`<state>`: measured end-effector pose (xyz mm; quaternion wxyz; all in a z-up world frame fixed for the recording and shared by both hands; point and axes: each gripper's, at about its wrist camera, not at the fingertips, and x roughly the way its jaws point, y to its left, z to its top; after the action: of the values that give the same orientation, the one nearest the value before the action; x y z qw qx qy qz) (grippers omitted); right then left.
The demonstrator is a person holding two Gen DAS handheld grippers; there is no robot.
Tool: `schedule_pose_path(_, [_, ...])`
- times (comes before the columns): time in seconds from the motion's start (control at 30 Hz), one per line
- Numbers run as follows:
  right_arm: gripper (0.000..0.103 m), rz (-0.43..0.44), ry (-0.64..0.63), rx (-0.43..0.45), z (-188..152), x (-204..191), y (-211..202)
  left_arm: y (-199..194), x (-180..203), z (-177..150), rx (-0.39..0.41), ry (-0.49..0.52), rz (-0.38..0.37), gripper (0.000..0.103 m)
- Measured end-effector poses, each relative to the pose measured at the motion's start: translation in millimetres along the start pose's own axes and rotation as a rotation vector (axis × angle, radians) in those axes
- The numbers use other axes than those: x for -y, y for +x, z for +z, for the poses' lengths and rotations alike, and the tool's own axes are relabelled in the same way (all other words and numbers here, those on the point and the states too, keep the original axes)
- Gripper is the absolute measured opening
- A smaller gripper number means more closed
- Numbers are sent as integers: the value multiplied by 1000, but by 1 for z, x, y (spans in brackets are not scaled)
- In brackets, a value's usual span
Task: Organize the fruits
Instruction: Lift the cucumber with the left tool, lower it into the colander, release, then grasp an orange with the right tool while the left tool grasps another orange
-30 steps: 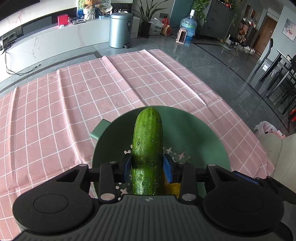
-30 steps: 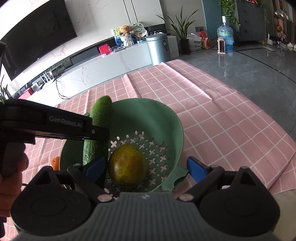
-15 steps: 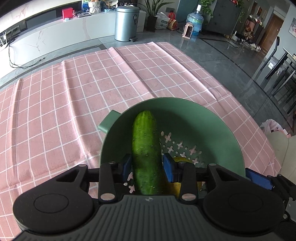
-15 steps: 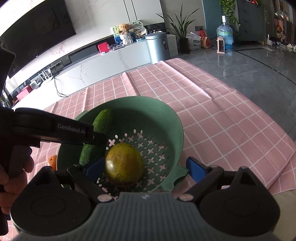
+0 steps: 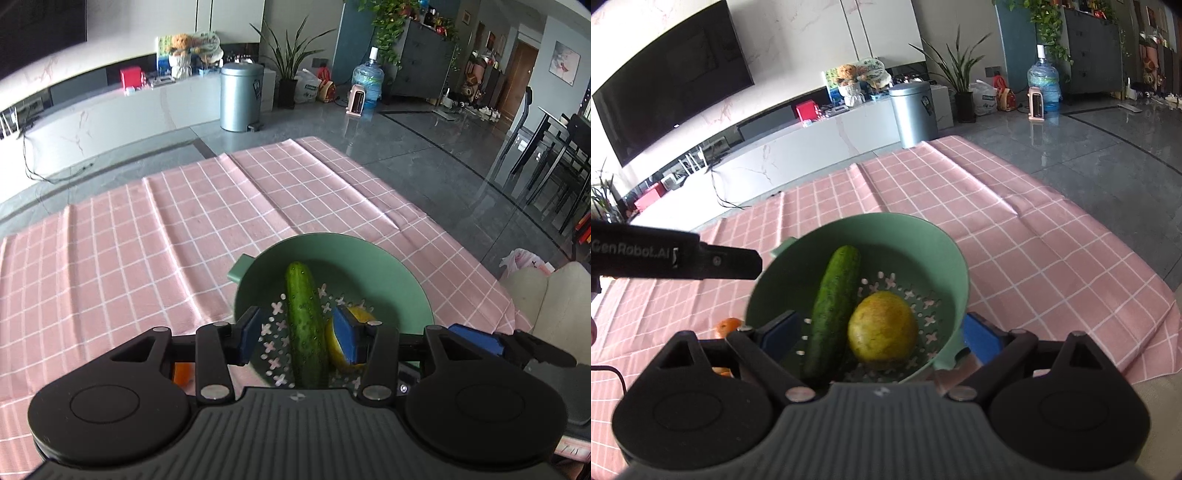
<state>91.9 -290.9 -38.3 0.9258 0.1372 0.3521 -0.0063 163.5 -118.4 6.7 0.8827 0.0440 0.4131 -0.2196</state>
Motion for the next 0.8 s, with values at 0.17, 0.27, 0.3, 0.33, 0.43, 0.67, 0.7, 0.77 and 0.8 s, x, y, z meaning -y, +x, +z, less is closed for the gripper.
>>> schedule_pose_path(0.17, [91, 41, -46, 40, -9, -20, -20, -34, -10, -16, 24, 4, 20, 53])
schedule_pose_path(0.27, [91, 60, -99, 50, -16, -36, -28, -48, -22, -29, 29, -18, 39, 53])
schedule_pose_path(0.3, [91, 65, -117, 51, -19, -41, -30, -52, -27, -34, 31, -24, 45, 53])
schedule_pose_path(0.33, [90, 69, -131, 50, -22, -45, -32, -55, -31, -38, 32, -30, 49, 53])
schedule_pose_path(0.43, [83, 103, -170, 40, -32, -58, -35, -61, -42, -53, 29, -50, 54, 53])
schedule_pose_path(0.67, [72, 139, -224, -8, -50, -76, -32, -67, -64, -83, 36, -91, 28, 53])
schedule_pose_path(0.7, [70, 137, -227, -19, -53, -76, -30, -67, -66, -86, 37, -99, 21, 53])
schedule_pose_path(0.77, [69, 135, -223, -44, -54, -78, -25, -65, -71, -92, 36, -111, 13, 53])
schedule_pose_path(0.8, [67, 136, -217, -58, -56, -78, -23, -64, -73, -96, 38, -115, 10, 53])
